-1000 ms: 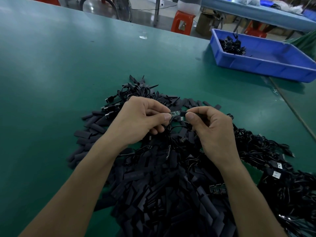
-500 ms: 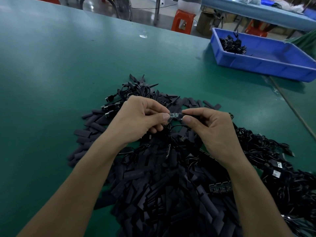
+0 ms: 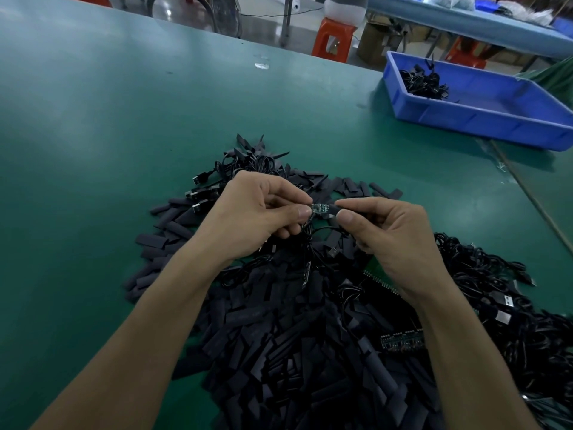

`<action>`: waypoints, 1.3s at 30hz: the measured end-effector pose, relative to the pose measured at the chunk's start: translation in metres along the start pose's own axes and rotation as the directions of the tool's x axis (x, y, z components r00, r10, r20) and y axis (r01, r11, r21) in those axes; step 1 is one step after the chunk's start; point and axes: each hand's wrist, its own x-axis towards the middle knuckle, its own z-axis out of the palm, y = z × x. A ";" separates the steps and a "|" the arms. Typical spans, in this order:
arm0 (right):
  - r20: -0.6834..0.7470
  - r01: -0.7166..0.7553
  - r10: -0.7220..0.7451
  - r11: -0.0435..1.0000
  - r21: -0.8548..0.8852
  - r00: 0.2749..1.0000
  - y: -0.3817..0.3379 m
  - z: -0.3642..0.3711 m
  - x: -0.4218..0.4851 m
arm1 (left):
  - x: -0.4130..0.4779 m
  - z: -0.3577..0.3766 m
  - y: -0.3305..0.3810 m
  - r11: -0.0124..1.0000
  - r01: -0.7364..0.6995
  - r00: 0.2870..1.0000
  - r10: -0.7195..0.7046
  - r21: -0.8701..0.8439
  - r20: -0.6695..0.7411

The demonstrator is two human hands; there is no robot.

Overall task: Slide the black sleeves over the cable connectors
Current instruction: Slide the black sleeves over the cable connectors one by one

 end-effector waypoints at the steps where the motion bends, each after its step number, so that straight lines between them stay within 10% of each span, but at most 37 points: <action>1: -0.002 -0.002 0.002 1.000 0.013 1.000 0.000 0.001 0.000 | 0.000 0.000 0.000 1.000 -0.003 1.000 0.003 0.005 -0.004; 22: 0.034 0.184 -0.181 0.950 -0.253 0.983 -0.002 0.007 0.000 | 0.001 0.007 -0.005 0.995 0.029 0.998 -0.024 -0.099 0.051; 39: 0.010 0.299 -0.312 0.898 -0.322 0.950 0.003 0.008 0.002 | 0.002 0.004 -0.008 0.988 -0.018 0.998 0.008 0.152 0.067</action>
